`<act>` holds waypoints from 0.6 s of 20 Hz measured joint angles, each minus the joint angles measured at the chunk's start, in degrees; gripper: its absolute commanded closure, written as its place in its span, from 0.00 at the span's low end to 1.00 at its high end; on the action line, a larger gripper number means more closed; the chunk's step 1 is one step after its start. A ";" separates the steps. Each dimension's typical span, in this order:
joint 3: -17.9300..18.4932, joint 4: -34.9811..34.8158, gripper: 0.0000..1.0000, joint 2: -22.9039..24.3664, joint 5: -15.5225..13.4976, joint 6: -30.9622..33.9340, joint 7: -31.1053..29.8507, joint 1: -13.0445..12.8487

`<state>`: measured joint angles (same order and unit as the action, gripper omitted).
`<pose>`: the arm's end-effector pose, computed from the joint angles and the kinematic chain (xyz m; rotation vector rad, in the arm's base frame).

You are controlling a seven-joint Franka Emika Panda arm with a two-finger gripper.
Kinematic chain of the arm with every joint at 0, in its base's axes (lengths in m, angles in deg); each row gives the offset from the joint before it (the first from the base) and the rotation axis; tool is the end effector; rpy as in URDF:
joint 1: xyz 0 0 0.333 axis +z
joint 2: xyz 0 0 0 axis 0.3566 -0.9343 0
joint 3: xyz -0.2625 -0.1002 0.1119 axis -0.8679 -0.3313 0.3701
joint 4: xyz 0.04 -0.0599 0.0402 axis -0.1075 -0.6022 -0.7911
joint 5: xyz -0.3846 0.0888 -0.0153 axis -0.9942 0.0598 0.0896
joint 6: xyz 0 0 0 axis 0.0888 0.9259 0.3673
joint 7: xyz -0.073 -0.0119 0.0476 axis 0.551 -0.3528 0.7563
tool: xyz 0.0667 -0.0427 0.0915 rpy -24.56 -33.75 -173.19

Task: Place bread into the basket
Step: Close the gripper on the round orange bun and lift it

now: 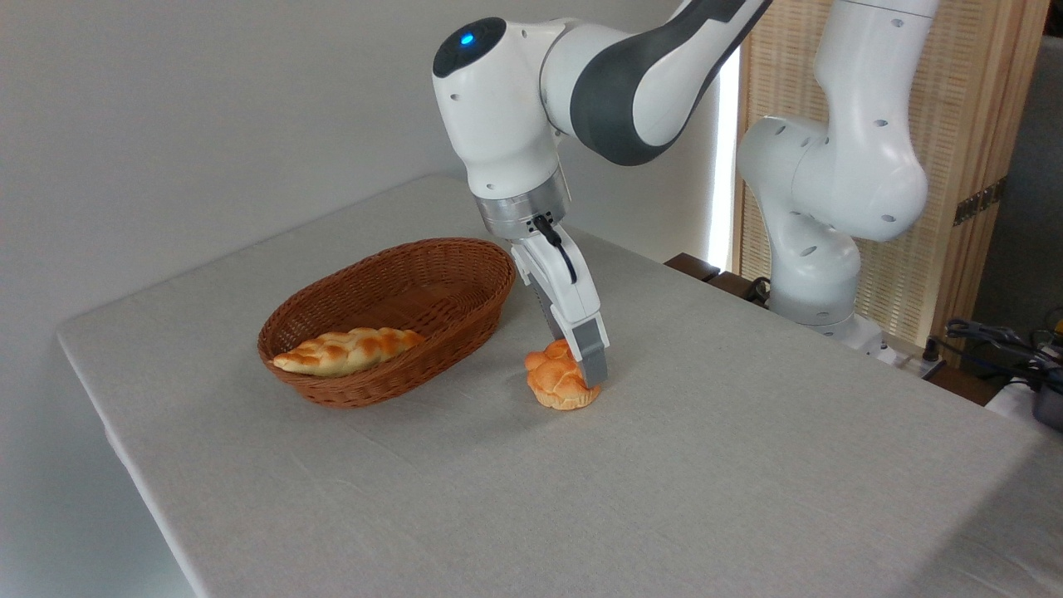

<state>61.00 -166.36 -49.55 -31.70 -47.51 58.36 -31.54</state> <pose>0.4172 -0.0601 0.3959 2.5650 -1.6044 -0.2597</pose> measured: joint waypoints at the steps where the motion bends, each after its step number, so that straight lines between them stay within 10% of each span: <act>1: 0.00 -0.07 0.15 0.00 0.00 -0.26 0.00 0.00; 6: 0.03 -0.28 0.63 -0.16 0.01 -1.44 2.61 -0.01; 12: 0.04 -0.45 0.79 -0.69 0.02 -1.54 3.25 -0.01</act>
<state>61.04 -166.82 -50.24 -31.67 -49.04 61.60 -31.55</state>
